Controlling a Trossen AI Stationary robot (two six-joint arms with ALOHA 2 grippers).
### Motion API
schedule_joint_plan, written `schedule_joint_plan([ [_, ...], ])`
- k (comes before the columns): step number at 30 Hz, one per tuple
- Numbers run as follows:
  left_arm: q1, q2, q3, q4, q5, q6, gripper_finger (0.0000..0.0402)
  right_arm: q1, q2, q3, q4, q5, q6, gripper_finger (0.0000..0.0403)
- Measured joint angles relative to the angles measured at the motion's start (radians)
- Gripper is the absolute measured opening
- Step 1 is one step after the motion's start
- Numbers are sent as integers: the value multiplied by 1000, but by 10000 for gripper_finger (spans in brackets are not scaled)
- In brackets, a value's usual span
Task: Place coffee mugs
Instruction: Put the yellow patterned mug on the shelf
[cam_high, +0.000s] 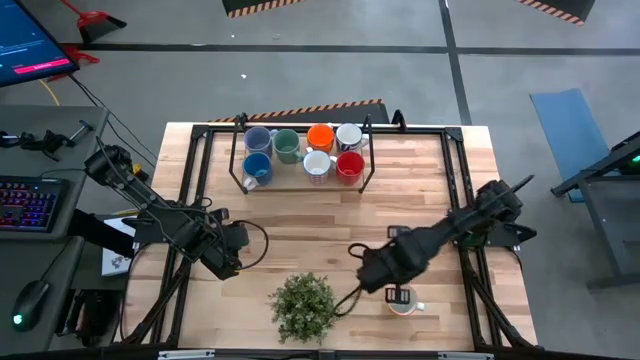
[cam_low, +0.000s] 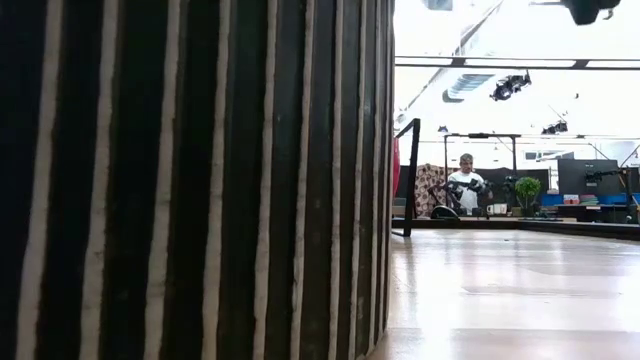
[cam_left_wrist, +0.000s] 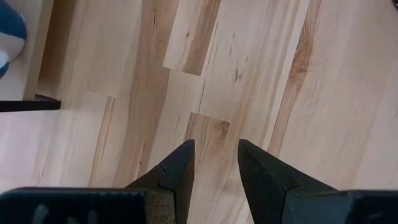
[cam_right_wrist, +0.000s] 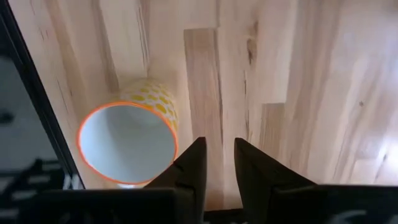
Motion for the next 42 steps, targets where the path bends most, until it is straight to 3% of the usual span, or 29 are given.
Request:
schedule_joint_plan([
  [7, 0, 0, 0, 0, 0, 26, 113, 82, -42, 0, 52, 145, 193, 62],
  [10, 0, 0, 0, 0, 0, 25, 113, 117, -32, 0, 83, 139, 239, 62],
  [18, 0, 0, 0, 0, 0, 25, 113, 210, -34, 0, -9, 157, 571, 62],
  [24, 0, 0, 0, 0, 0, 20, 113, 265, -38, 0, -10, 309, 705, 62],
  [28, 0, 0, 0, 0, 0, 18, 113, 276, -54, -12, -6, 397, 686, 62],
  [33, 0, 0, 0, -2, 0, 18, 113, 238, -215, -236, -9, 388, 685, 62],
  [36, 0, 0, 0, -3, 0, 18, 113, 216, -352, -406, 32, 314, 729, 62],
  [42, 0, 0, 0, -3, 0, 1, 113, 211, -568, -660, 522, 165, 709, 62],
])
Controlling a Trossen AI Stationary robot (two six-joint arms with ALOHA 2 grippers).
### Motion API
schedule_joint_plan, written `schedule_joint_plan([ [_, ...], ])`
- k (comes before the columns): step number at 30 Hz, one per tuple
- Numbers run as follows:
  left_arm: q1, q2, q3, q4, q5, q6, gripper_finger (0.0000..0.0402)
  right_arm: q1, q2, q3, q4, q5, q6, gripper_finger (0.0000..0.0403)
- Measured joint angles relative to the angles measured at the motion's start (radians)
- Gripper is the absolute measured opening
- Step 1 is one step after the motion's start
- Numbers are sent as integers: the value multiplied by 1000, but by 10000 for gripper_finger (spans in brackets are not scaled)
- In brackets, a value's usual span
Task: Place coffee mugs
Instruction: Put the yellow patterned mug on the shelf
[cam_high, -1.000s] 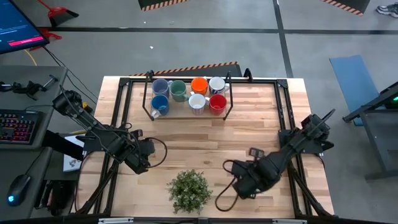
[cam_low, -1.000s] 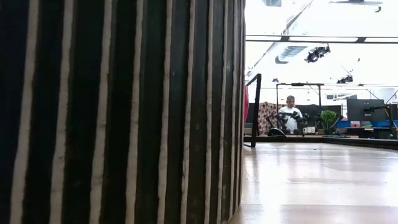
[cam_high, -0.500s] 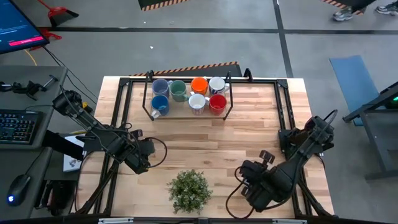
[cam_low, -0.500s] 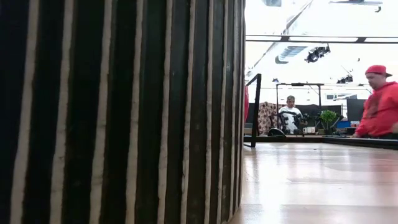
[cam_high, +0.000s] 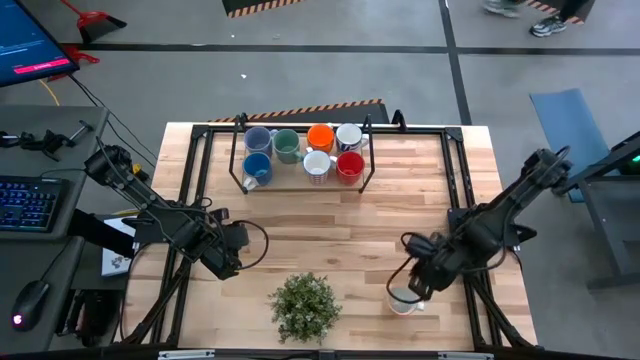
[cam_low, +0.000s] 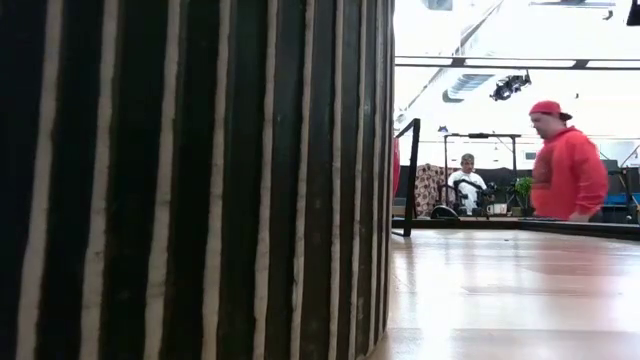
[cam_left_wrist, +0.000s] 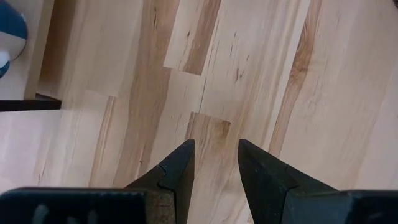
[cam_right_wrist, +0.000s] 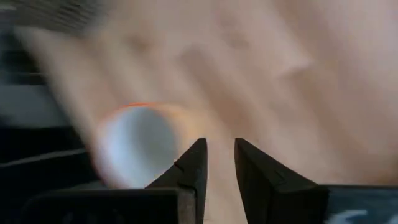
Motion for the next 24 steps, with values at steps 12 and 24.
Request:
schedule_joint_plan([
  [12, 16, 0, 0, 0, -32, -2, 113, -12, 106, -72, 113, -102, 20, 62],
  [24, 16, 0, 0, 0, -33, 37, 113, -18, 168, -69, 170, -111, 13, 62],
])
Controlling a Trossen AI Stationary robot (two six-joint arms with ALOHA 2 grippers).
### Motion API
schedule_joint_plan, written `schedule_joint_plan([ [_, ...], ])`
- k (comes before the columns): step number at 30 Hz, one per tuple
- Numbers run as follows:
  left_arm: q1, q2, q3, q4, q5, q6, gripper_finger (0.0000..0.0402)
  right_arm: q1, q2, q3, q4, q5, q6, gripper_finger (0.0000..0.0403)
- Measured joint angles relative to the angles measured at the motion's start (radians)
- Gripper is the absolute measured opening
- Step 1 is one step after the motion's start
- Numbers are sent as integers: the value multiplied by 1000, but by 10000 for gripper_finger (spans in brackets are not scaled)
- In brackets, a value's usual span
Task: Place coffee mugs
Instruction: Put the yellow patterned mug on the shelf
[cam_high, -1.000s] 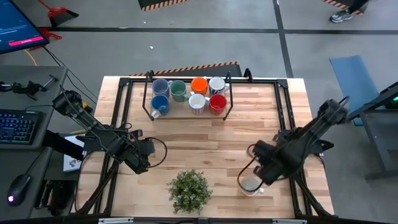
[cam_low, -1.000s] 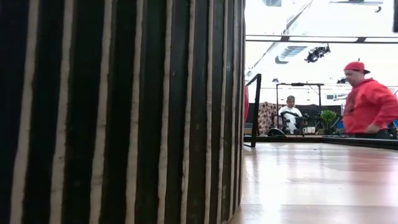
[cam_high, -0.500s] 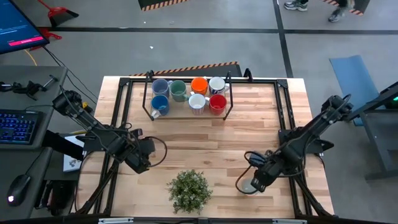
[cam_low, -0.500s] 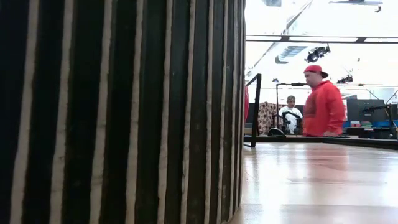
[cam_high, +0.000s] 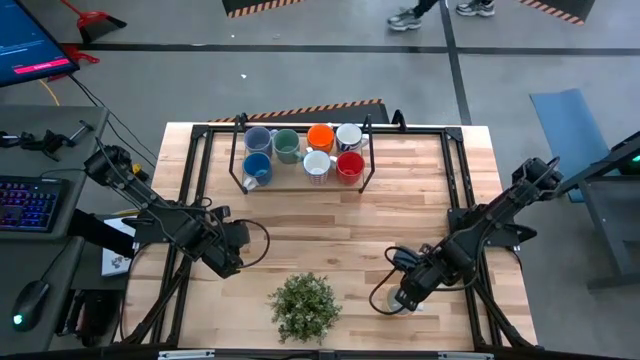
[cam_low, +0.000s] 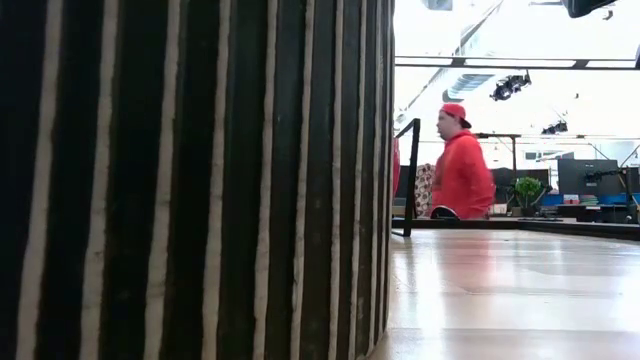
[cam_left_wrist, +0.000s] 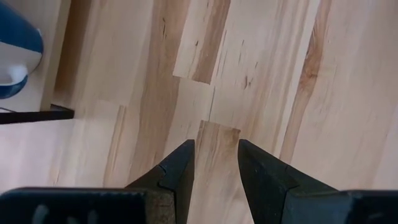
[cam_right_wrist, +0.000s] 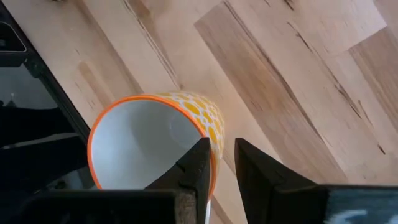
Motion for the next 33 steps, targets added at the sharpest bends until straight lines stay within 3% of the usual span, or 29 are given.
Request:
schedule_joint_plan([
  [11, 0, 0, 0, 0, 0, 15, 113, 2, 2, -2, 29, -60, -26, 62],
  [33, 0, 0, 0, 0, 0, 15, 113, 1, 3, 49, 12, -59, -148, 62],
])
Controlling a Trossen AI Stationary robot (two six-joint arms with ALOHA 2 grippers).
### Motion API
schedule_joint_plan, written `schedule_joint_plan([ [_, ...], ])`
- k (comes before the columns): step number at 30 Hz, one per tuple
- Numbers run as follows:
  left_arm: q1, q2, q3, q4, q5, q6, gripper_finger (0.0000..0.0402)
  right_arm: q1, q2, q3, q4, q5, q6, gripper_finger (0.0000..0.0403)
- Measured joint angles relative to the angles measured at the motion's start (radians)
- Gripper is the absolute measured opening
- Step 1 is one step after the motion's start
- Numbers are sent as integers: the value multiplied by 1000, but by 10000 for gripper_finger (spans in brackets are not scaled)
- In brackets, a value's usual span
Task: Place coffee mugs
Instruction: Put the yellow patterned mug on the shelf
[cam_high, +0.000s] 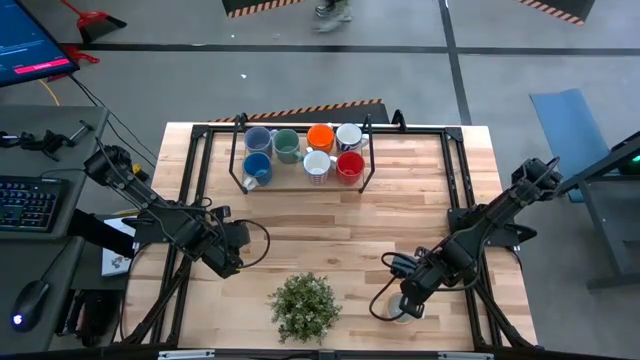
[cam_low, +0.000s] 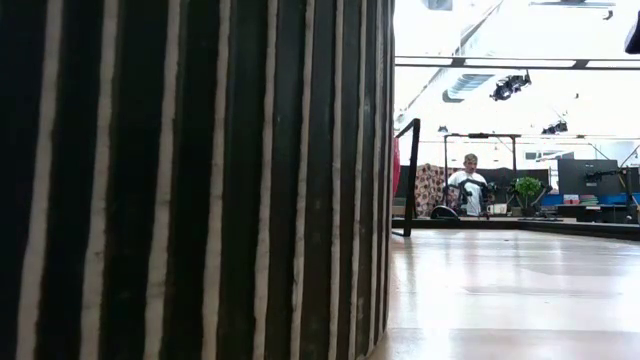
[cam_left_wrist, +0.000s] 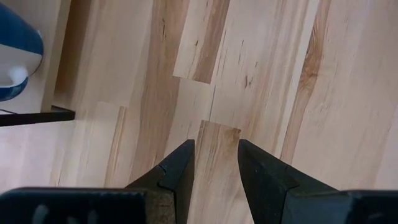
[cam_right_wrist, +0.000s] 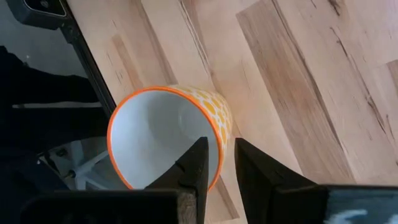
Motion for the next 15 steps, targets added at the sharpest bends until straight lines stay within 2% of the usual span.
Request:
schedule_joint_plan([
  [15, 0, 0, 0, 0, 0, 0, 113, 3, 34, 3, 1, -6, -16, 62],
])
